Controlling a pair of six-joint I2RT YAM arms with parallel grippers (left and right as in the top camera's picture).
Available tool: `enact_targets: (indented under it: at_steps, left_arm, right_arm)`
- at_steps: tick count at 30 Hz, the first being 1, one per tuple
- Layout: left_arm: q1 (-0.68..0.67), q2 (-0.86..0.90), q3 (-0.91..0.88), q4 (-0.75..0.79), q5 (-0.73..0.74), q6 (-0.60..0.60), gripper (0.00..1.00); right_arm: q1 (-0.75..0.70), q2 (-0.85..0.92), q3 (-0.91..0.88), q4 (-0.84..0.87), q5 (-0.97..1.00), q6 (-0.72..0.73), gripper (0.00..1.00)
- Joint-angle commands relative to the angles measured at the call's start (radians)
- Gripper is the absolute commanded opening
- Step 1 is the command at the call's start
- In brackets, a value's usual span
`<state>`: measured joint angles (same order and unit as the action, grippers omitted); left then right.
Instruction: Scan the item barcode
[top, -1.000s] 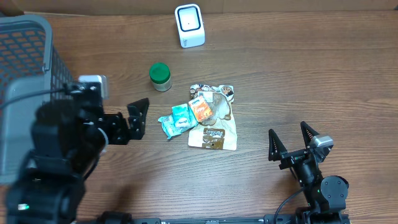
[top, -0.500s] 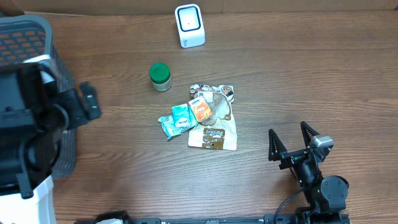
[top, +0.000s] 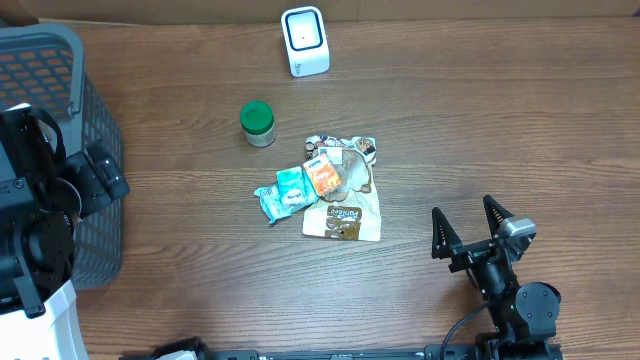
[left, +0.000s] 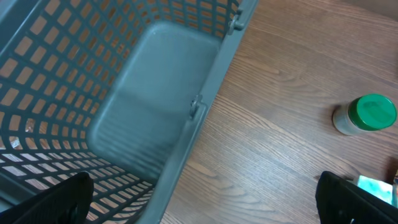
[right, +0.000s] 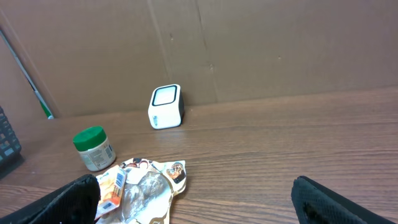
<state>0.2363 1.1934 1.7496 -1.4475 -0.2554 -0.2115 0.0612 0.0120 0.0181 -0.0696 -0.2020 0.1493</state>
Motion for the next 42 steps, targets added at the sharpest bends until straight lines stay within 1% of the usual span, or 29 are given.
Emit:
enact_targets:
  at_steps: [1, 19, 25, 27, 30, 31, 37, 42]
  left_arm:
    - [0.006, -0.009, 0.026, 0.000, -0.021, -0.021, 1.00]
    - [0.005, -0.009, 0.026, 0.000, -0.021, -0.021, 0.99]
    - [0.005, -0.009, 0.026, 0.000, -0.021, -0.021, 1.00]
    - [0.005, -0.009, 0.026, 0.000, -0.021, -0.021, 1.00]
    - [0.005, -0.009, 0.026, 0.000, -0.021, -0.021, 1.00]
    - [0.005, -0.009, 0.026, 0.000, -0.021, -0.021, 1.00]
    - [0.005, -0.009, 0.026, 0.000, -0.021, -0.021, 1.00]
    - [0.005, -0.009, 0.026, 0.000, -0.021, -0.021, 1.00]
  right_arm:
    - [0.004, -0.009, -0.010, 0.005, 0.010, -0.003, 1.00]
    - [0.004, -0.009, -0.010, 0.005, 0.004, -0.001, 1.00]
    - [0.005, -0.009, -0.010, 0.010, -0.067, 0.185, 1.00]
    - [0.005, -0.007, -0.010, 0.014, -0.126, 0.203, 1.00]
    - [0.005, -0.007, -0.009, 0.062, -0.305, 0.203, 1.00]
    - [0.005, -0.007, -0.006, 0.076, -0.337, 0.204, 1.00]
    - [0.005, 0.027, 0.100, 0.050, -0.351, 0.241, 1.00]
    - [0.005, 0.181, 0.251, -0.031, -0.385, 0.239, 1.00]
